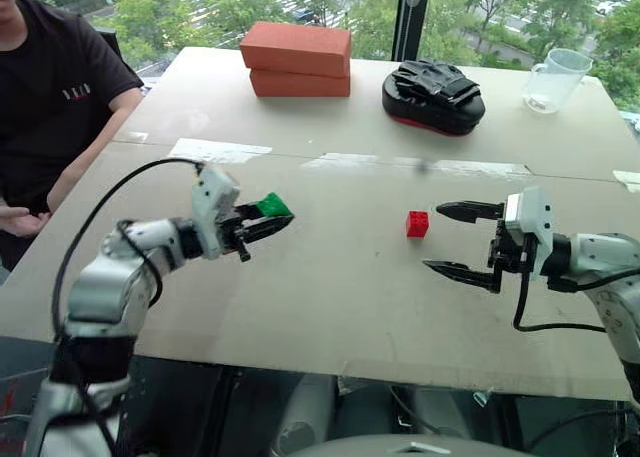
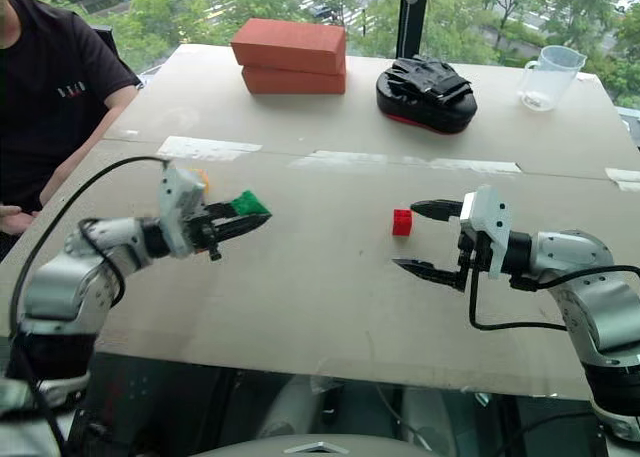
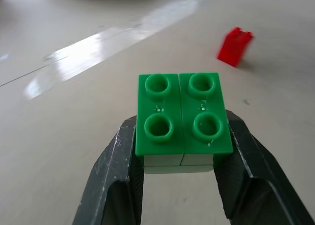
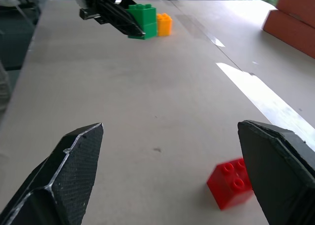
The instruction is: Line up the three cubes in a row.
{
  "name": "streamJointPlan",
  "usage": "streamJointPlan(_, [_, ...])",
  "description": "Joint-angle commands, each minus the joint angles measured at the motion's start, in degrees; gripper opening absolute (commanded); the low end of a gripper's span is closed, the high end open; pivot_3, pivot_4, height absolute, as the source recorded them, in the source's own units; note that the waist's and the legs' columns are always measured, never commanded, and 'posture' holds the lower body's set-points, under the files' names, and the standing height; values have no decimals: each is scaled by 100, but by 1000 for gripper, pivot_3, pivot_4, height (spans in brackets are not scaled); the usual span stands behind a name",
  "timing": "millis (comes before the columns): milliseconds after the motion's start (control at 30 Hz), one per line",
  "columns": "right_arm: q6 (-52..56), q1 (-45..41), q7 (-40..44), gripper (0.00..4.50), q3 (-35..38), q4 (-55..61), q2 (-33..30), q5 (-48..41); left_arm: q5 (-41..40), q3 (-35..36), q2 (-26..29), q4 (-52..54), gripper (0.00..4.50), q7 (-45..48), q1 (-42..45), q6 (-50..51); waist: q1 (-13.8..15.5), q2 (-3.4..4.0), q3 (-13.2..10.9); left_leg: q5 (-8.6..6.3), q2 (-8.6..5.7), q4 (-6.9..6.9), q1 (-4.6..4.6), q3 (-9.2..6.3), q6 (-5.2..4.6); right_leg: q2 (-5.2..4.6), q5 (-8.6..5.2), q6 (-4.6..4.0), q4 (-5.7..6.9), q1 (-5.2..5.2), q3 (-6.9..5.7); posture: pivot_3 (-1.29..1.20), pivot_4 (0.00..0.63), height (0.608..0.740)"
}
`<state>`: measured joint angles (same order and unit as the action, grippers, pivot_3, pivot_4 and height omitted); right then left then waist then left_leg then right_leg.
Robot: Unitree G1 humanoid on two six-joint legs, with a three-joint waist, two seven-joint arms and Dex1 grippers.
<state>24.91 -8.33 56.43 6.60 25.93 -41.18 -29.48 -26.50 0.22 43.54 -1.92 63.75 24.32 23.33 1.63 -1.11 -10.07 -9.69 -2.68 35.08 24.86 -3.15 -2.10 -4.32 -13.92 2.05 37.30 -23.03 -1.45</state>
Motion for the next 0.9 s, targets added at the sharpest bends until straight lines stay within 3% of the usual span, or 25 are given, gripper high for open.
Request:
streamJointPlan(33, [35, 323, -178, 4500, 429, 444, -151, -131, 629, -659, -95, -1271, 1304, 1152, 654, -1065, -34, -1, -1, 12, 0, -1, 6, 2, -20, 3, 0, 0, -1, -1, 2, 0, 150, 740])
streamJointPlan(233, [233, 1213, -592, 4500, 1073, 1083, -186, -281, 1668, -1475, -930, -3891, 1304, 2020, 2495, -2582, 17, -11, -7, 10, 2, 7, 25, -19, -26, 10, 6, 12, -4, -3, -27, 0, 150, 740])
streamJointPlan(467, [319, 1722, -735, 4500, 1311, 1421, -229, -388, 2189, -1528, -1504, -5571, 1304, 2487, 3502, -3527, -85, -14, -8, 4, -4, 34, 34, -15, -38, 12, 19, 40, -3, 0, -40, 0, 150, 740])
streamJointPlan(900, [290, 1681, -722, 4500, 1359, 1425, -350, -623, 2815, -1494, -1905, -6469, 1304, 2423, 3929, -4063, -84, -16, -10, 4, -5, 47, 34, -18, -39, 29, 20, 45, 15, 1, -56, 0, 150, 740])
